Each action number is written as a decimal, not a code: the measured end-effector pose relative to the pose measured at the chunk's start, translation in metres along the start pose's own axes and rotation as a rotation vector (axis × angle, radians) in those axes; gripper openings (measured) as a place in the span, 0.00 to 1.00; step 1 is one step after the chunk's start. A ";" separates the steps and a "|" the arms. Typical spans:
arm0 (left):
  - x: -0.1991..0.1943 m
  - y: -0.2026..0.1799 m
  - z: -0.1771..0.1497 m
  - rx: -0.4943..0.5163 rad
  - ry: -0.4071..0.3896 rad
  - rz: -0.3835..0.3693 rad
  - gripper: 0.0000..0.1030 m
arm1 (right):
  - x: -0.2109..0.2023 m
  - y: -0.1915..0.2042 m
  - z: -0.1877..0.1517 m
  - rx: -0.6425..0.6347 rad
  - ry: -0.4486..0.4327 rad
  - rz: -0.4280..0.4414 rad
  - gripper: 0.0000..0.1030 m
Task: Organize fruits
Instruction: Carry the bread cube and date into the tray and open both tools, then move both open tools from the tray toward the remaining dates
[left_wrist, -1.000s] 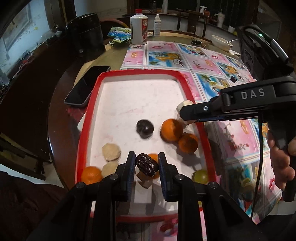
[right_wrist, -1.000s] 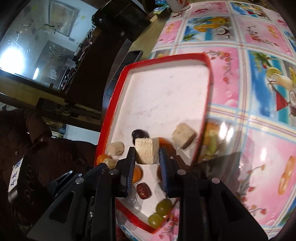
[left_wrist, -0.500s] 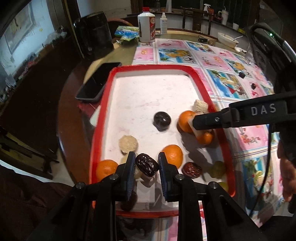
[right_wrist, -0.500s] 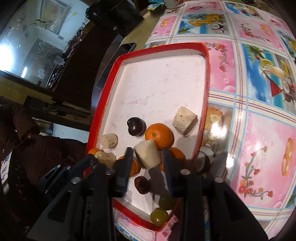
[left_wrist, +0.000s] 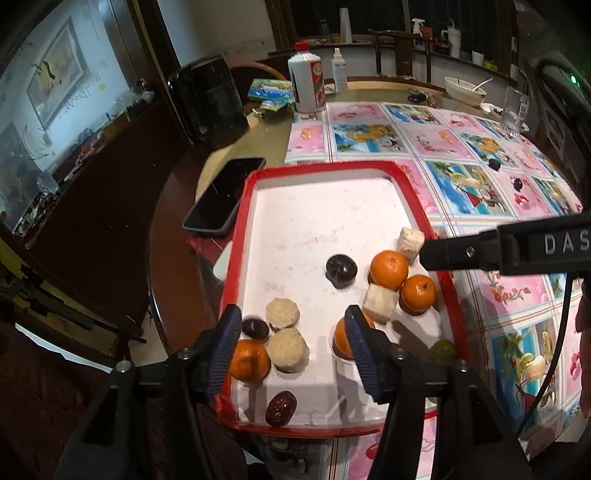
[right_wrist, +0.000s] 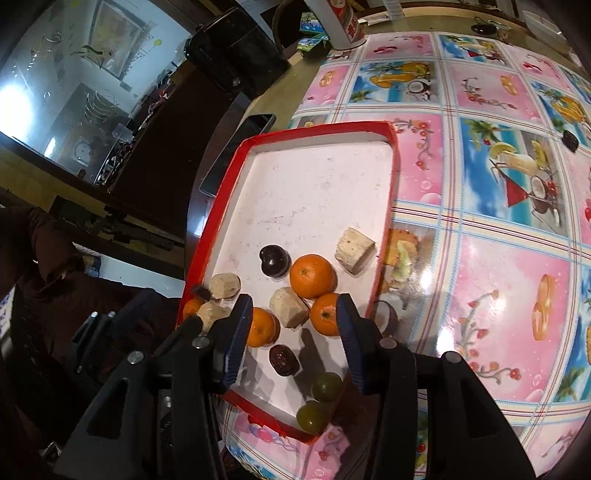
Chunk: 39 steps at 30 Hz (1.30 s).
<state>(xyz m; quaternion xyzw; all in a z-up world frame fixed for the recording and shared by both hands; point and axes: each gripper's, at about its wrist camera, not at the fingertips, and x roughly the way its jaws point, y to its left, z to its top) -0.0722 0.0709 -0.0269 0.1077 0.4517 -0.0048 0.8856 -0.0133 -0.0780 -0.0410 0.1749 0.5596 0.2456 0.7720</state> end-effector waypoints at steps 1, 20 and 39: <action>-0.002 0.000 0.001 -0.001 -0.003 0.007 0.61 | -0.002 -0.001 0.000 0.002 -0.002 0.000 0.47; -0.019 -0.020 0.023 -0.006 -0.033 0.037 0.64 | -0.034 -0.030 -0.006 0.051 -0.059 -0.012 0.47; -0.004 -0.063 0.040 0.055 -0.006 0.020 0.64 | -0.062 -0.101 -0.017 0.167 -0.107 -0.050 0.47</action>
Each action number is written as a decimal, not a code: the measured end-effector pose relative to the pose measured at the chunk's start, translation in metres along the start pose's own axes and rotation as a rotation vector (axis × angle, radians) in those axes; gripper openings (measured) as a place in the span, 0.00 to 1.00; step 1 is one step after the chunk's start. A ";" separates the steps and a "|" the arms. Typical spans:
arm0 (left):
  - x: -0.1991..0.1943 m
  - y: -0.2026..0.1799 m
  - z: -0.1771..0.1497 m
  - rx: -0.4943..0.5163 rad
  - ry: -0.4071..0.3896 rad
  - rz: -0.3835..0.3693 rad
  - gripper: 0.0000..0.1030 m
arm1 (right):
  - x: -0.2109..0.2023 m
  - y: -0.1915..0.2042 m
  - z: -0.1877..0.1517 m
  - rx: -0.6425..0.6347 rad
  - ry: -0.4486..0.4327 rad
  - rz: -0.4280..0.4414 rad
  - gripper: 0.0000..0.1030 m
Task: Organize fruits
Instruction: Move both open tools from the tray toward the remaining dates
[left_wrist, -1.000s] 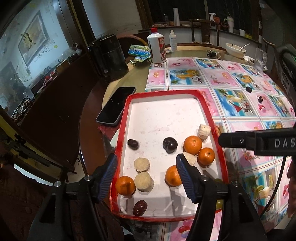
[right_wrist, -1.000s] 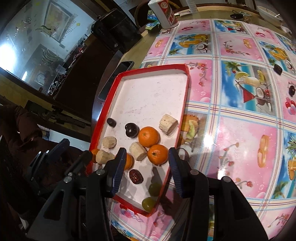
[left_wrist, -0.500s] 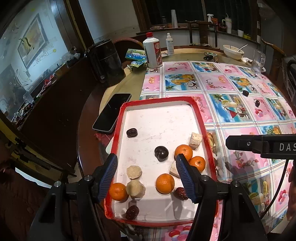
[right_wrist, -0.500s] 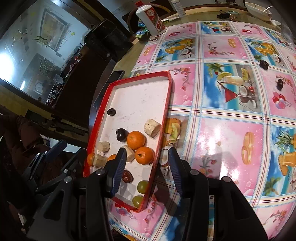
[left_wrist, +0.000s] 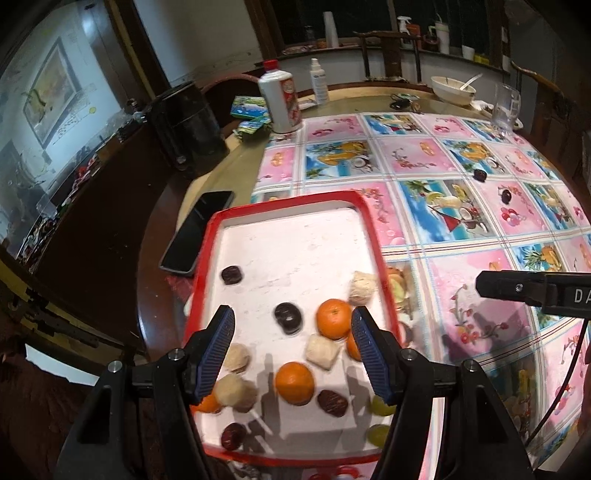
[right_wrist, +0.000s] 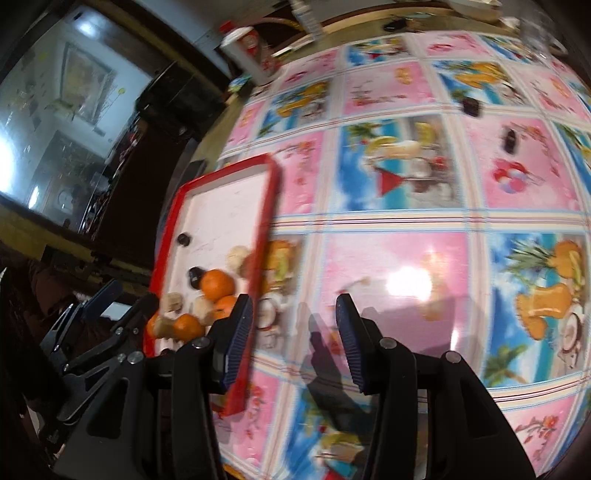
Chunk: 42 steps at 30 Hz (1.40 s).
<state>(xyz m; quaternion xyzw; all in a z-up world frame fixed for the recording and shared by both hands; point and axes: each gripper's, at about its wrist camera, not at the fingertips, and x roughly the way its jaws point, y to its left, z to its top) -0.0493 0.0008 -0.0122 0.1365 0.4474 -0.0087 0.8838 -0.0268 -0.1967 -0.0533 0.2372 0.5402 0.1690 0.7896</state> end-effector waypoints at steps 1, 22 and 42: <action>0.002 -0.005 0.002 0.007 0.002 -0.003 0.64 | -0.003 -0.011 0.001 0.019 -0.005 -0.006 0.47; 0.007 -0.133 0.057 0.180 -0.034 -0.087 0.64 | -0.074 -0.161 0.012 0.246 -0.128 -0.082 0.47; 0.022 -0.127 0.058 0.159 0.004 -0.037 0.64 | -0.174 0.007 0.023 -0.307 -0.411 0.156 0.75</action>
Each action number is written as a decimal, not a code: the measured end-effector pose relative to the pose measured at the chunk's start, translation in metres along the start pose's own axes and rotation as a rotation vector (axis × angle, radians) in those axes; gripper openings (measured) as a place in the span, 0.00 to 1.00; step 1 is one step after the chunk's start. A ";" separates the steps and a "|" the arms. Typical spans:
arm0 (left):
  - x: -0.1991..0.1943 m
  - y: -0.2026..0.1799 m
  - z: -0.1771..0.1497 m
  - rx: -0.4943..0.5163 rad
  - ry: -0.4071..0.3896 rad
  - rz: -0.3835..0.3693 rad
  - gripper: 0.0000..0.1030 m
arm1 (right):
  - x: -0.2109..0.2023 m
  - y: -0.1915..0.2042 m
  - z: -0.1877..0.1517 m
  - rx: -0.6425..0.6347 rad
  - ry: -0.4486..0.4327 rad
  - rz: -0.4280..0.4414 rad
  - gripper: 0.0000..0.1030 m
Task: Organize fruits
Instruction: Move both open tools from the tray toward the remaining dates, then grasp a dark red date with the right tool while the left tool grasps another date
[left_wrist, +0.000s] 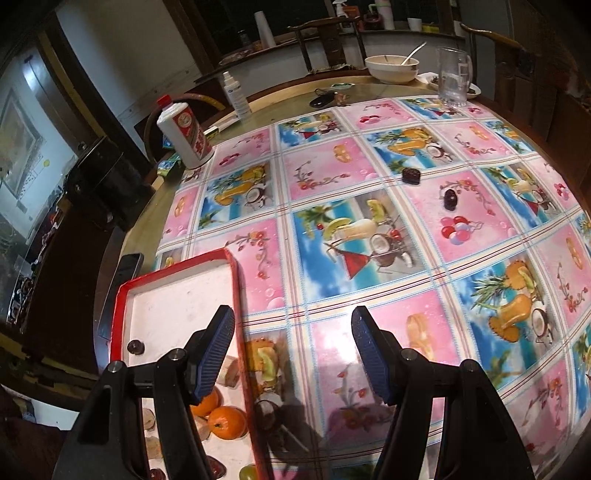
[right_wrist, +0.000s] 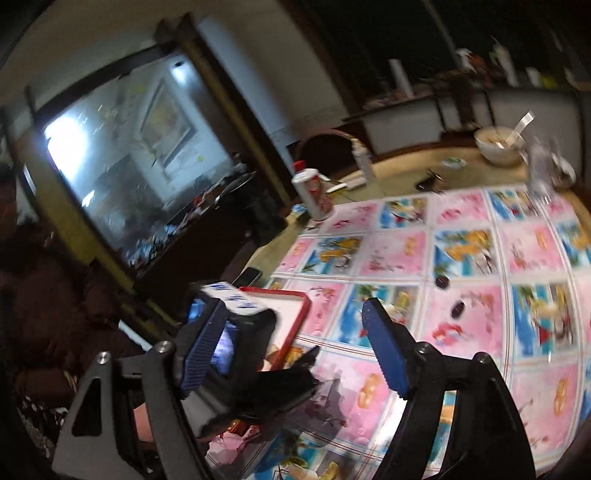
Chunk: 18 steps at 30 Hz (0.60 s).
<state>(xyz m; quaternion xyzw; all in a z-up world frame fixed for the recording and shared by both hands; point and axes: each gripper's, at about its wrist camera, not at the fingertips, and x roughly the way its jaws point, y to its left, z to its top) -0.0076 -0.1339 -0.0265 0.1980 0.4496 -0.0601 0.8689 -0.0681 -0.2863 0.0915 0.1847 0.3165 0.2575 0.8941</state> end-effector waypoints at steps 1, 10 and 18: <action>0.000 0.002 -0.001 -0.003 0.001 0.001 0.64 | 0.002 0.009 0.002 -0.023 0.004 0.006 0.75; 0.003 0.012 -0.005 -0.006 0.001 0.004 0.64 | 0.031 0.039 0.004 -0.098 0.105 -0.067 0.76; 0.034 0.016 0.025 -0.033 0.081 -0.038 0.64 | 0.021 -0.061 -0.007 0.065 0.059 -0.297 0.76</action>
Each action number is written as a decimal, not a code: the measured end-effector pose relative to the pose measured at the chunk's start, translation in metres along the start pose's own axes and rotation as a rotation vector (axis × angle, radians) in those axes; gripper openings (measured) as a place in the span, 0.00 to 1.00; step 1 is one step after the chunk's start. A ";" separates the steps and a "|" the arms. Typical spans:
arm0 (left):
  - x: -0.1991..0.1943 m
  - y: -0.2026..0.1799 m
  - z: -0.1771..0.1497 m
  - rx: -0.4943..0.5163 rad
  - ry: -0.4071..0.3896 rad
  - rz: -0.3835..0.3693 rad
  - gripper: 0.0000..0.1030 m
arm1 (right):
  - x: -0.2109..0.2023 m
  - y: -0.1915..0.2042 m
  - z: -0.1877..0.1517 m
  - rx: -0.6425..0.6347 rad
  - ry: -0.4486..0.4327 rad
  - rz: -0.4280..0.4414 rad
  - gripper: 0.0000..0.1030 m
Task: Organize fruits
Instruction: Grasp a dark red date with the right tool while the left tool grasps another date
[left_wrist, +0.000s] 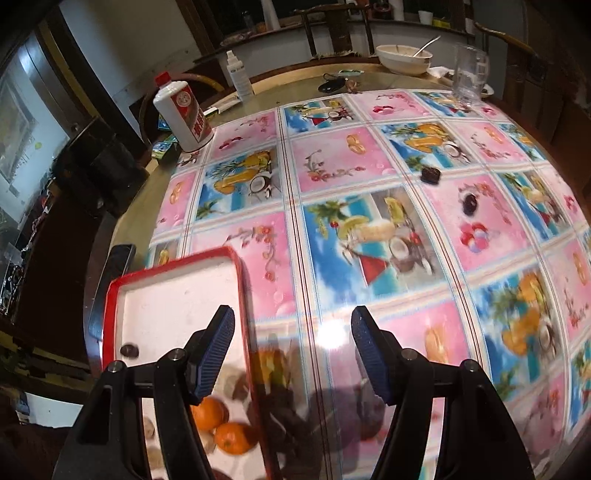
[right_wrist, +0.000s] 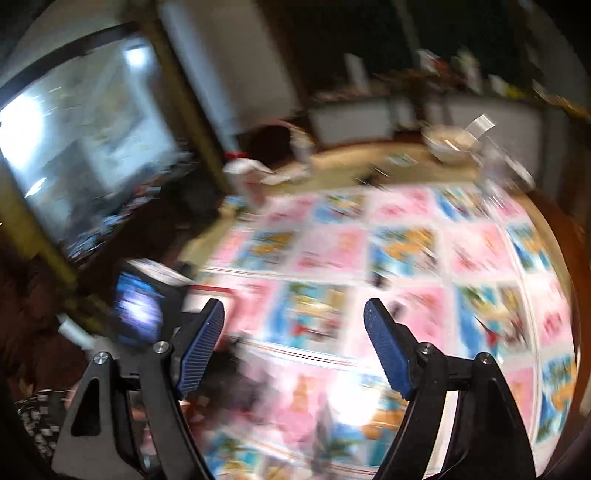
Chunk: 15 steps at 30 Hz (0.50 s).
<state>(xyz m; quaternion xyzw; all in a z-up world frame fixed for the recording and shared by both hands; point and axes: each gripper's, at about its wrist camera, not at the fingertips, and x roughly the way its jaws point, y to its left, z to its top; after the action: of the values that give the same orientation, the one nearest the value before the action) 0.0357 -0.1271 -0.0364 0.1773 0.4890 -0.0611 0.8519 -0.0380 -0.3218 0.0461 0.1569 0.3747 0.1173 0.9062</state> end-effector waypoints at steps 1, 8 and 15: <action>0.005 -0.001 0.006 -0.006 0.009 -0.003 0.64 | 0.013 -0.014 -0.001 0.023 0.032 -0.030 0.76; 0.045 -0.019 0.053 -0.017 0.058 0.035 0.64 | 0.100 -0.077 0.001 0.125 0.149 -0.051 0.59; 0.057 -0.030 0.080 -0.019 0.047 0.036 0.64 | 0.158 -0.099 0.011 0.172 0.278 -0.086 0.23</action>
<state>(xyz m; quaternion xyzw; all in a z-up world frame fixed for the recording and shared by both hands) 0.1213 -0.1803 -0.0560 0.1793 0.5062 -0.0371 0.8428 0.0889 -0.3628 -0.0851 0.1999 0.5117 0.0664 0.8330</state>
